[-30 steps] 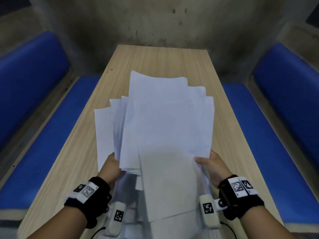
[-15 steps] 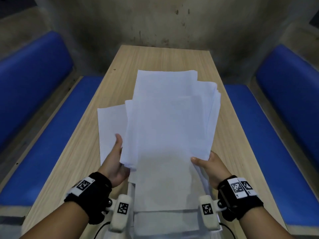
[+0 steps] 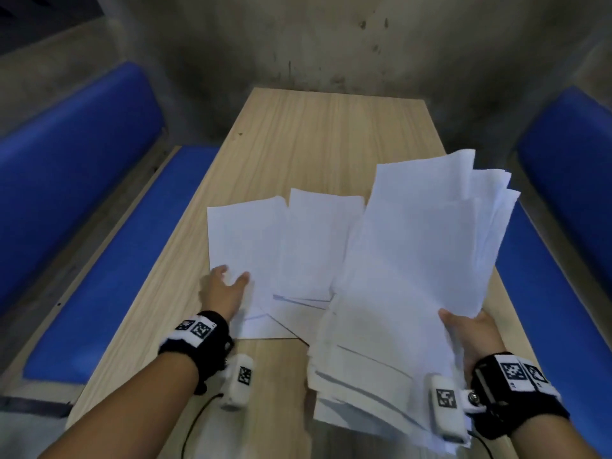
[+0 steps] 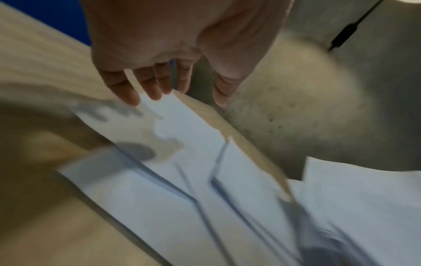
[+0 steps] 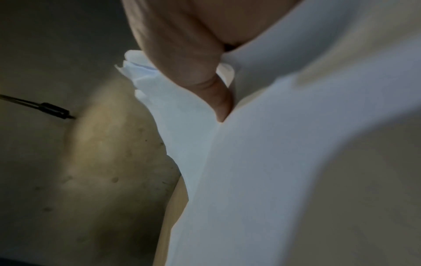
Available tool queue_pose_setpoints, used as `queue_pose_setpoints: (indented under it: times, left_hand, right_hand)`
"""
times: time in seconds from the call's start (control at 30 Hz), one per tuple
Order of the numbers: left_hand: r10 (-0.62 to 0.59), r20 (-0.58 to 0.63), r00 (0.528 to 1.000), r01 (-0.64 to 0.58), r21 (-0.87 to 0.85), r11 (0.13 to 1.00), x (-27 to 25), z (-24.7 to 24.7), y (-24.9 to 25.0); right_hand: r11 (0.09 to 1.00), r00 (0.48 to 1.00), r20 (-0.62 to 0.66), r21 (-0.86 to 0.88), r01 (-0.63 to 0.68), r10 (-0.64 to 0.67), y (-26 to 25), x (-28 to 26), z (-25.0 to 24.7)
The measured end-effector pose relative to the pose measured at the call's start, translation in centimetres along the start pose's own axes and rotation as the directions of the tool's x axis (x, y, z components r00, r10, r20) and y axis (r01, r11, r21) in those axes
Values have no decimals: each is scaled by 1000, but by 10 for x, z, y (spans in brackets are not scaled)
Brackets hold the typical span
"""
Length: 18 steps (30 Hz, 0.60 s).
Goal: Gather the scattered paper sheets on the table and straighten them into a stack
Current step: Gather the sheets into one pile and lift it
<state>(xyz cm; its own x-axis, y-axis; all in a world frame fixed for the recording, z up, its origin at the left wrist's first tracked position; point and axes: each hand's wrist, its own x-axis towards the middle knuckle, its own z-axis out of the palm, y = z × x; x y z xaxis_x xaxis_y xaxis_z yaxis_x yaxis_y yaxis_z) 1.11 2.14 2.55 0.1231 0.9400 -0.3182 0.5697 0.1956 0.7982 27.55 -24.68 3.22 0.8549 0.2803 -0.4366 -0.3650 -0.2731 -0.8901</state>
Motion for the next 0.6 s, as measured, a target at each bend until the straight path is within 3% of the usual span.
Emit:
queue_pose_setpoints:
  times: [0.07,0.17,0.37,0.5,0.6]
  left_hand:
    - [-112,-76,991,121,135,983,24,-13,-12]
    - [-184,-30,982,185,297,937,46,-15,-20]
    - [-78,19,997,58,501,863,78,13,-10]
    - [-19,178,984,-97,622,777,90,18,-6]
    - [43,335,941,-247,595,765,92,22,-7]
  right_hand:
    - [1000,1000,-19,19,-18,18,-4,7,-2]
    - [996,998,0,59,-66,67,-5,16,9]
    - [988,987,60,13,-151,150,9,40,49]
    - [985,986,39,-58,-162,164,19,50,57]
    - [983,987,28,-100,-152,156,32,58,57]
